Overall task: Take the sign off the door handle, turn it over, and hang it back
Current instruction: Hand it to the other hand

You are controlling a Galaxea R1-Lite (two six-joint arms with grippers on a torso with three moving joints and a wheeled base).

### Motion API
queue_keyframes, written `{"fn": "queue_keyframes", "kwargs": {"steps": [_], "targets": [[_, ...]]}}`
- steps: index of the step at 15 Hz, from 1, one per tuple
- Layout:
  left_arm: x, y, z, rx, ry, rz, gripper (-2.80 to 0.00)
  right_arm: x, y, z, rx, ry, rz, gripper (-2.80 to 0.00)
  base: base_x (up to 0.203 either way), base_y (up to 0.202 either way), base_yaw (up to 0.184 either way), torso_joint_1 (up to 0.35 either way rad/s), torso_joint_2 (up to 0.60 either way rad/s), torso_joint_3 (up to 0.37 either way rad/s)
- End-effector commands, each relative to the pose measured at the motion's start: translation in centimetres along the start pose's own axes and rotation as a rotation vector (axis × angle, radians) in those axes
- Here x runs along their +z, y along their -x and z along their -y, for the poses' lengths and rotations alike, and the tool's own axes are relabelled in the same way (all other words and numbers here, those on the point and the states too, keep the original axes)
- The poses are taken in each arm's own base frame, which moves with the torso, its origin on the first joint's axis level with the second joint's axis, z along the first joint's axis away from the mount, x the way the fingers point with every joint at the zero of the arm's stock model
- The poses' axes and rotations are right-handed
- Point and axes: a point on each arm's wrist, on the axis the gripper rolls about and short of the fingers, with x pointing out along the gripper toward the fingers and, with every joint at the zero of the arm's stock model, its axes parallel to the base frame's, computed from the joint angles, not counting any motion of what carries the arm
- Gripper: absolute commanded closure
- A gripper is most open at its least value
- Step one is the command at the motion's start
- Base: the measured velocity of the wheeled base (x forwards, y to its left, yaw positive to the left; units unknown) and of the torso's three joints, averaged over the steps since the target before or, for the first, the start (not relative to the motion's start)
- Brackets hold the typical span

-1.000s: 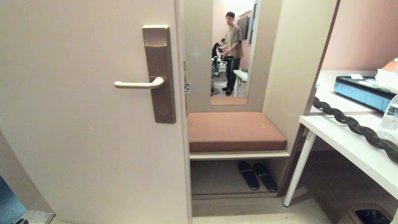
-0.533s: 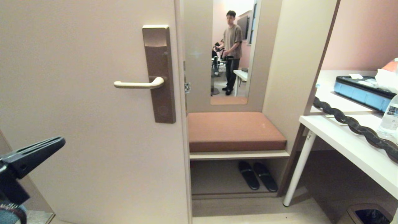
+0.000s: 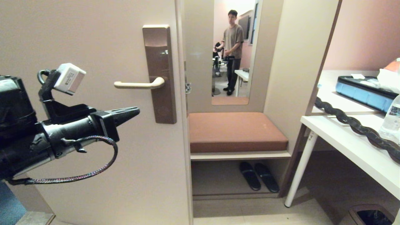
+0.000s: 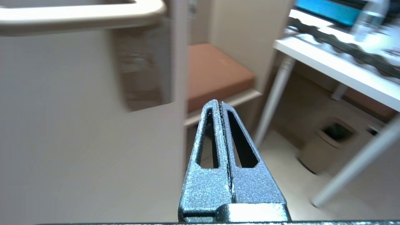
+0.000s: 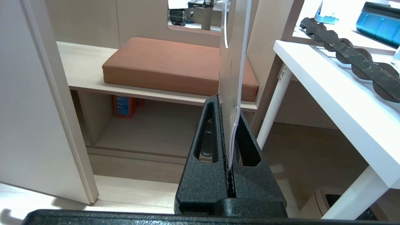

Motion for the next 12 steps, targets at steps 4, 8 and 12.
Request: {"fn": "queue_keyframes", "kwargs": {"steps": [4, 8, 12], "targets": [[-1.8, -2.2, -0.7, -0.041, 0.078, -0.079, 0.0, 0.0, 0.0, 0.0, 0.001, -0.01, -0.001, 0.0, 0.0, 0.0, 0.0, 0.0, 0.0, 0.0], [-2.0, -2.1, -0.7, -0.041, 0.08, -0.086, 0.0, 1.0, 0.3, 0.1, -0.008, -0.028, 0.034, 0.0, 0.0, 0.0, 0.0, 0.0, 0.0, 0.0], [-2.0, -2.1, -0.7, -0.045, 0.081, -0.085, 0.0, 3.3, 1.4, 0.2, 0.0, -0.03, 0.048, 0.0, 0.0, 0.0, 0.0, 0.0, 0.0, 0.0]]}}
